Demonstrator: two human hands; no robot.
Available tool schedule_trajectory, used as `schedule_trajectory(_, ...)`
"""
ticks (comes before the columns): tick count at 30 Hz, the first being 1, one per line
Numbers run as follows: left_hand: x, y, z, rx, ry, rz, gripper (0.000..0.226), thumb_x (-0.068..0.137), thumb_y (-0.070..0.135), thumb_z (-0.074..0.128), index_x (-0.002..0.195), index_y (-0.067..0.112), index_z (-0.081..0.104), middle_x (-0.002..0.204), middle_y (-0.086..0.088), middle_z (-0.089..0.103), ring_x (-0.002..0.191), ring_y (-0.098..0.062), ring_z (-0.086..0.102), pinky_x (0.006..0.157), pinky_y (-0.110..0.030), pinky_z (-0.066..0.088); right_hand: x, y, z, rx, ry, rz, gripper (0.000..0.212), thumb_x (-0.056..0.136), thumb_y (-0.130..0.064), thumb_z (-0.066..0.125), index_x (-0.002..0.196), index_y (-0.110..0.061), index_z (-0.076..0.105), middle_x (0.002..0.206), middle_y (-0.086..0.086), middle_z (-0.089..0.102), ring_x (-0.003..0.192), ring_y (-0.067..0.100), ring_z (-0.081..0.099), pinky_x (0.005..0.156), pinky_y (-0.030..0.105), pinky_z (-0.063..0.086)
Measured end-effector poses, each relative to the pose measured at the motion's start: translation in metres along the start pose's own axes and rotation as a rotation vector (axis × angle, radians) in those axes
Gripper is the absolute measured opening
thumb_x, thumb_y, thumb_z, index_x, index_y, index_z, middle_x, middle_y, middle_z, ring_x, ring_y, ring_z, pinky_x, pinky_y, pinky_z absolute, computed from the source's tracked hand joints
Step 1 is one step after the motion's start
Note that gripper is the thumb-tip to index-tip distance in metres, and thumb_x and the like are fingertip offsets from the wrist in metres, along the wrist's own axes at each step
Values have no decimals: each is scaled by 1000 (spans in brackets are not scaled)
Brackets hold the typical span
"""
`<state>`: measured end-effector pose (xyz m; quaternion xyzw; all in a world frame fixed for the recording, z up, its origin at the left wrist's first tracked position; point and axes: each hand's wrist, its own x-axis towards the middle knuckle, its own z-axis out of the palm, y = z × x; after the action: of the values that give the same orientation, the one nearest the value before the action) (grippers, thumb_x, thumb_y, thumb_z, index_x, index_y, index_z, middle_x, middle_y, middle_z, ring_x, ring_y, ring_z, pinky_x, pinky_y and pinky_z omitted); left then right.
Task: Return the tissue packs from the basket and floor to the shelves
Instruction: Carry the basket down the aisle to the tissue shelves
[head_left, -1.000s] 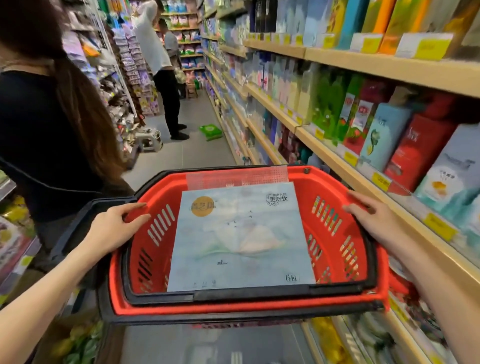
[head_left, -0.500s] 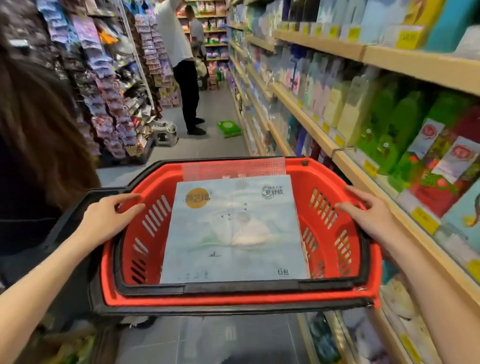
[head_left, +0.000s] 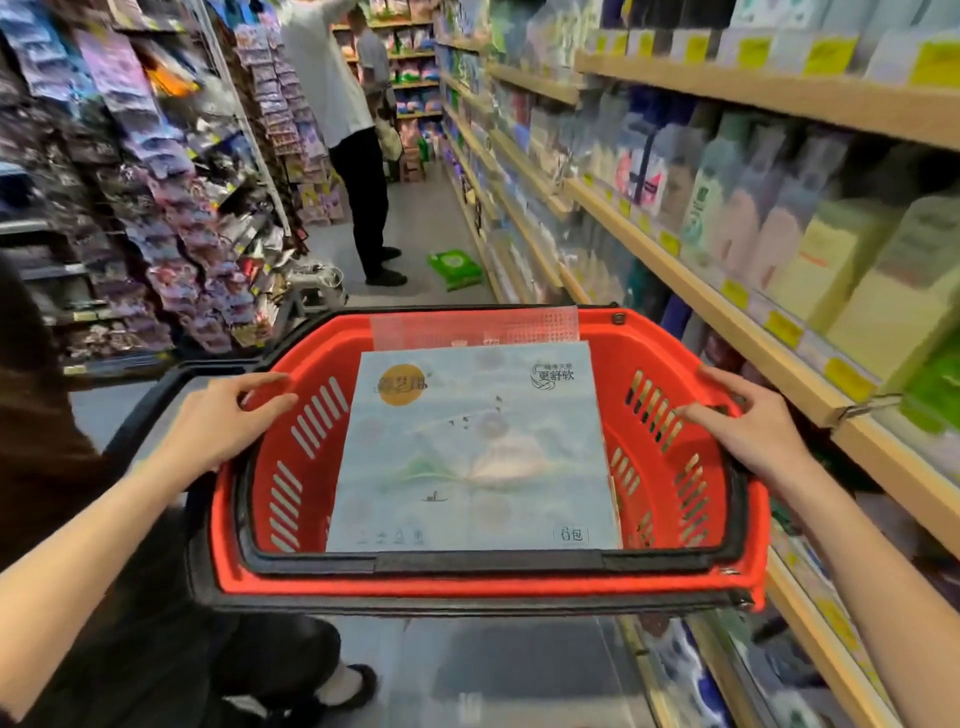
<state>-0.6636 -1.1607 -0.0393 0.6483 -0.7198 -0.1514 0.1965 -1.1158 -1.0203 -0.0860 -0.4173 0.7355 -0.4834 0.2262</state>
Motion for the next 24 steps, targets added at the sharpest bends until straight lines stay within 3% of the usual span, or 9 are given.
schedule_trajectory(3,57,0,0,-2,2,8,40,82,48,59,119,34,61,113,-19,65,99,-33,61,68,-32,40,45,-11,26,6,24,-2,58,69,-19,77,124,-19,58,108,1,63,95,11,58,85,26,41)
schedule_trajectory(6,116,-1,5,19,6,-12,39,81,50,60,117,34,62,115,-18,65,99,-34,61,68,-32,41,101,-15,54,19,22,1,58,69,-20,78,123,-19,59,109,2,65,96,11,58,87,27,43)
schedule_trajectory(10,196,-3,21,50,22,-16,38,81,50,59,114,34,64,110,-13,67,66,-22,59,52,-26,39,190,-18,94,-11,-20,-19,63,65,-30,79,124,-19,58,114,2,65,101,10,58,90,29,47)
schedule_trajectory(15,285,2,29,44,47,-122,35,83,49,57,115,34,61,86,-10,66,48,-10,52,41,-22,32,310,-41,143,-10,-97,-46,65,62,-37,78,123,-22,59,122,2,62,112,15,55,96,33,42)
schedule_trajectory(18,330,5,28,26,88,-181,37,84,46,57,117,31,60,69,-9,58,43,-9,43,40,-20,30,375,-63,173,0,-148,-78,58,69,-28,76,124,-25,58,111,0,64,92,10,59,83,30,43)
schedule_trajectory(21,379,-2,26,27,117,-216,39,84,46,58,119,29,61,77,-18,66,50,-15,52,43,-27,40,436,-84,208,27,-190,-112,57,70,-26,77,123,-26,57,109,-1,64,84,2,59,80,28,43)
schedule_trajectory(24,436,-20,26,13,131,-244,39,84,46,58,119,30,61,74,-13,62,43,-10,42,38,-22,30,493,-102,251,55,-206,-127,56,71,-17,76,124,-21,58,112,3,63,70,-16,56,73,11,43)
